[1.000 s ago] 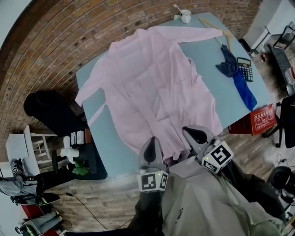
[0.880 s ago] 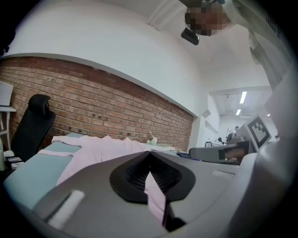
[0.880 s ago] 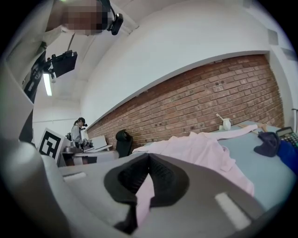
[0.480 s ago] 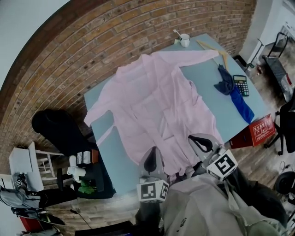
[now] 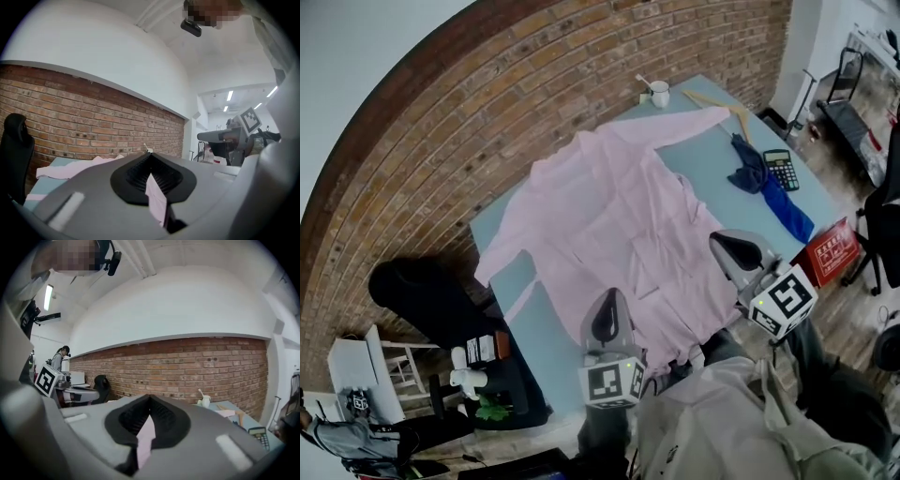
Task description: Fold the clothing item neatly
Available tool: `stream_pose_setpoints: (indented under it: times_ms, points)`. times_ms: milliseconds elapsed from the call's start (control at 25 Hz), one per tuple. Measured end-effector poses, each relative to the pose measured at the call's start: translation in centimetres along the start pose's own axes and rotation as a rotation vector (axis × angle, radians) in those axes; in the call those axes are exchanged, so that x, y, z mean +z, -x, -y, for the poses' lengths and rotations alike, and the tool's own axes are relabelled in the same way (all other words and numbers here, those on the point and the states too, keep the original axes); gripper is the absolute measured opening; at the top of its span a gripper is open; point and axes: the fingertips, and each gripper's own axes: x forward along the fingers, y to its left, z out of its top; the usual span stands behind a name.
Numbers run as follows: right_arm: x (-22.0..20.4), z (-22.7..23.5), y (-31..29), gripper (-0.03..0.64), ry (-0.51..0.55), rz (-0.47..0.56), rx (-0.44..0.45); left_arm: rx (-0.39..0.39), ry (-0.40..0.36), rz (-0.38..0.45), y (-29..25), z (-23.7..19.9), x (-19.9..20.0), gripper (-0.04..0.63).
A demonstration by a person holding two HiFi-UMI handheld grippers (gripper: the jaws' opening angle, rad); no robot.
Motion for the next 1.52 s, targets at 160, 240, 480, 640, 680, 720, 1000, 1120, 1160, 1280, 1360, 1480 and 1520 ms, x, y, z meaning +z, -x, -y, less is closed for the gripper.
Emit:
stream_pose_setpoints:
  times_ms: [160,240,480,640,680,720,1000,1120,1160,1280,1360,1480,1520]
  points:
    - [-1.3,3.1,-0.8,-0.002,0.01,-0.054,-0.028,0.005,0.002,-0.02,-2.9,0.3,-0.6,0.008]
    - [-1.8,5.2,-1.7,-0.002,0.019,-0.055,-0.047,0.004,-0.011,-0.029,-5.3,0.5,-0.9,0.008]
    - [-3.3,12.9,-5.0,-0.002,0.012,-0.072,-0.036,0.037,-0.001,-0.02,-13.4,1.8,-1.4,0.008]
    - [-3.7,17.1,-7.3,-0.002,0.002,-0.087,-0.003,0.048,0.009,0.003,-18.4,3.4,-1.2,0.008]
    - [-4.0,18.0,-7.8,-0.002,0.0,-0.095,0.002,0.045,0.013,0.002,-19.5,3.8,-1.3,0.008]
    - [-4.2,18.9,-8.3,-0.002,-0.001,-0.102,0.006,0.042,0.017,-0.001,-20.4,4.1,-1.4,0.008]
    - [-6.8,23.6,-11.6,-0.002,0.023,-0.139,0.014,0.036,0.049,-0.014,-25.7,4.4,-3.0,0.008]
    - [-8.5,25.5,-13.4,-0.002,0.034,-0.164,0.012,0.038,0.034,-0.028,-27.5,4.2,-3.8,0.008]
    - [-9.2,26.2,-14.1,-0.002,0.045,-0.173,0.01,0.038,0.032,-0.034,-28.1,4.0,-4.1,0.008]
    - [-11.1,28.1,-17.0,-0.002,0.089,-0.186,0.012,0.048,0.043,-0.055,-29.7,2.5,-5.3,0.008]
    - [-12.3,29.5,-19.2,-0.002,0.113,-0.198,0.012,0.06,0.066,-0.071,-30.8,1.5,-6.4,0.008]
    - [-14.7,32.7,-21.7,-0.002,0.108,-0.259,-0.04,0.072,0.082,-0.09,-32.3,0.6,-8.0,0.008]
    - [-15.7,34.0,-22.3,-0.002,0.105,-0.287,-0.064,0.074,0.085,-0.092,-32.7,0.5,-8.5,0.008]
